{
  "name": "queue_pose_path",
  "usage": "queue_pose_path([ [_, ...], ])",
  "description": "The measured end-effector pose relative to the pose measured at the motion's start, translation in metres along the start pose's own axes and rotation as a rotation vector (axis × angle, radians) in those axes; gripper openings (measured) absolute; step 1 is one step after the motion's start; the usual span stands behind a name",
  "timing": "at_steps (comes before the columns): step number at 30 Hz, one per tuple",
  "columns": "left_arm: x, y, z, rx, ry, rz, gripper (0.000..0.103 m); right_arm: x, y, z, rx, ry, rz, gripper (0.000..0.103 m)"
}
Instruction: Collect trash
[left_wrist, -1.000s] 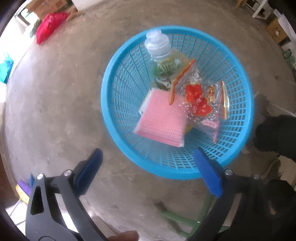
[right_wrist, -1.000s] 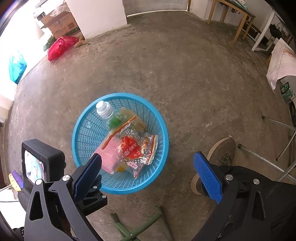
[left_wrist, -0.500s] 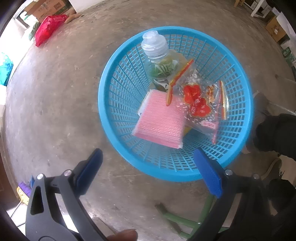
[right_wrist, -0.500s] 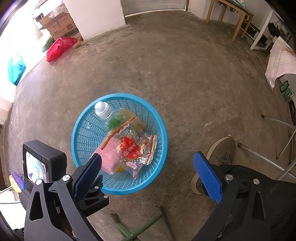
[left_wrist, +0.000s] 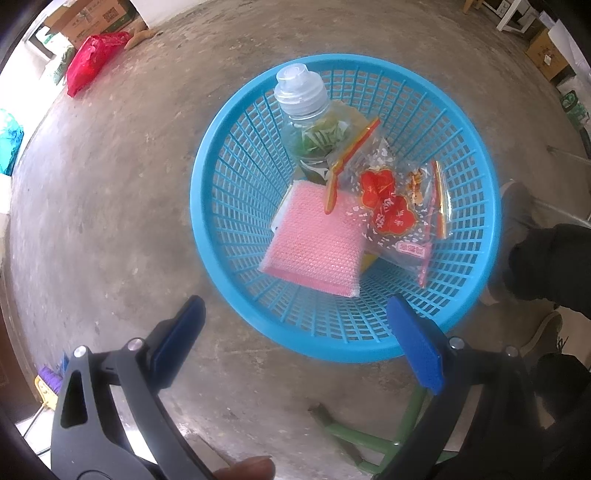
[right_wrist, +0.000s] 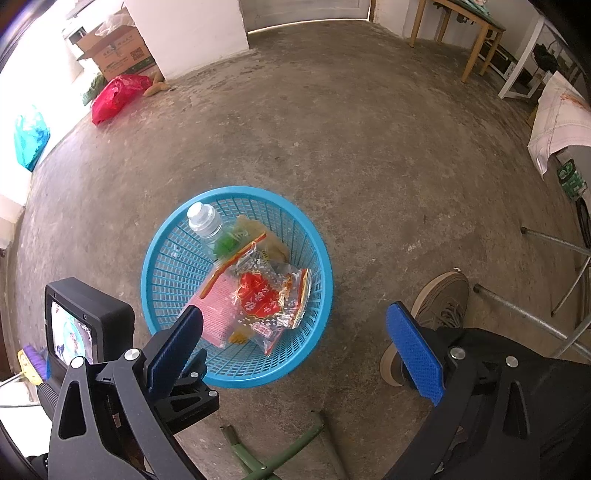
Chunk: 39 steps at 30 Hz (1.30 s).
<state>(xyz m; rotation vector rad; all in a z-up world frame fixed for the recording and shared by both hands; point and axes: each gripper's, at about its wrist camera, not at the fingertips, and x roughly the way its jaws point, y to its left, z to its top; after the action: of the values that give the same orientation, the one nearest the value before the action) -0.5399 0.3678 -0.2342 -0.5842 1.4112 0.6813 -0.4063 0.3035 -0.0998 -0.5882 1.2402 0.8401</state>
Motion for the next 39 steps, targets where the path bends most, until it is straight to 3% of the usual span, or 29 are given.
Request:
queue_pose_path([
  [39,0.0038,-0.0006,-0.0028,0.004,0.011,-0.006,0.095,0.0000,-0.0013,-0.0003,0.003,0.002,0.000,0.097],
])
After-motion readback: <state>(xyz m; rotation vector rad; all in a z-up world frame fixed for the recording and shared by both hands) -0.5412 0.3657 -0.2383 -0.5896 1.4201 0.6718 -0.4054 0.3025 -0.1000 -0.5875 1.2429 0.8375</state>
